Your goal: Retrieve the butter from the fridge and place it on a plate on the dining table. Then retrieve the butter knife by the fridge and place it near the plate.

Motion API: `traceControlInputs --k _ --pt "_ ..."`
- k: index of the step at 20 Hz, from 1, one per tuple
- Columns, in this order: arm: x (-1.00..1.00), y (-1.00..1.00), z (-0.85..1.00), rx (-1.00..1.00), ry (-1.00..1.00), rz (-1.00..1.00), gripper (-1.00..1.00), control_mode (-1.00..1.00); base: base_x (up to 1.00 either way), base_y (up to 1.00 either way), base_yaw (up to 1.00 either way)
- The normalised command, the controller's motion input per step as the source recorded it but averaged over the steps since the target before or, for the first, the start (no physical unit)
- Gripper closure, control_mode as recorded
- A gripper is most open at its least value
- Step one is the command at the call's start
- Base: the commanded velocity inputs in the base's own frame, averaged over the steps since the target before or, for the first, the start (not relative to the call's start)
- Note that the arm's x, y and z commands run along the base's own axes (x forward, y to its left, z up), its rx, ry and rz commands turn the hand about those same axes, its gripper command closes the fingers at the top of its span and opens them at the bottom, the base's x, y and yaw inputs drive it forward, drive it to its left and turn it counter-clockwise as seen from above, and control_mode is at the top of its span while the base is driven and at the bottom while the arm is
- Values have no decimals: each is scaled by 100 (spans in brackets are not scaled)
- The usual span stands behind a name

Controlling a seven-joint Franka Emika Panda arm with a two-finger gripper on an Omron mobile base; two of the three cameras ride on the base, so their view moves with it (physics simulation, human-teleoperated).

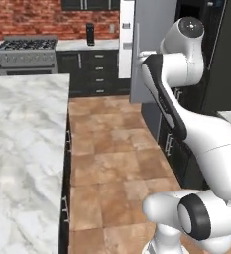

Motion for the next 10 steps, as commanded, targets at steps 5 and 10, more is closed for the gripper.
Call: traceControlInputs --k 5,10 --pt "0 0 0 0 0 0 -100 100 100 -13 6" --pt "0 0 0 0 0 0 -100 100 100 -21 6"
